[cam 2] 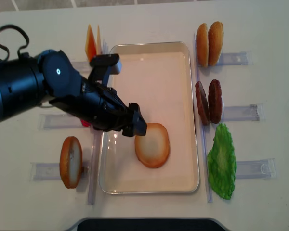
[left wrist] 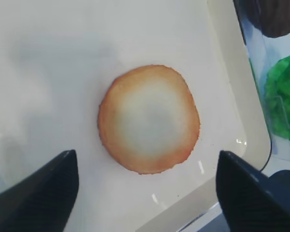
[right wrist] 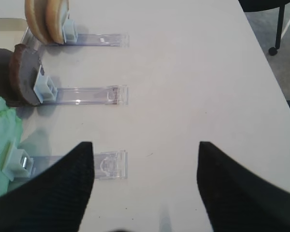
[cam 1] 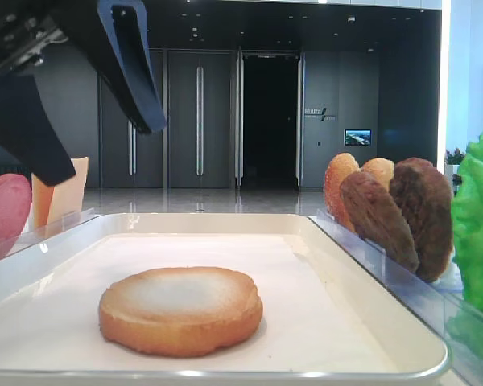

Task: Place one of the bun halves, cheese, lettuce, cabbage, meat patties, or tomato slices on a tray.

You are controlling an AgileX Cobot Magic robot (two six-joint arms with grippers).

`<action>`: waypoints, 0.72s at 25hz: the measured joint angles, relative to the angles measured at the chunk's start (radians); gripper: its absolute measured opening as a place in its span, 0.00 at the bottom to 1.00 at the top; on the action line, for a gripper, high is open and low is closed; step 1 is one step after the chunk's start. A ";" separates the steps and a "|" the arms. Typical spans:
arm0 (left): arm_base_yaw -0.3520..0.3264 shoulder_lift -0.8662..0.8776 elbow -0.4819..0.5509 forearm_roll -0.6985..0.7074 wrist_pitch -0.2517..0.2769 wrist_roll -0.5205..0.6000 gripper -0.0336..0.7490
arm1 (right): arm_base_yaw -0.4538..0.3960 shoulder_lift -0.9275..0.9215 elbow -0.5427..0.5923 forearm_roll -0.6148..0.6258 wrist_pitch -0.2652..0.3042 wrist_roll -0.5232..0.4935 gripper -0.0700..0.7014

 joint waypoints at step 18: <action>0.305 -0.143 -0.118 0.689 0.531 -0.353 0.93 | 0.000 0.000 0.000 0.000 0.000 0.000 0.70</action>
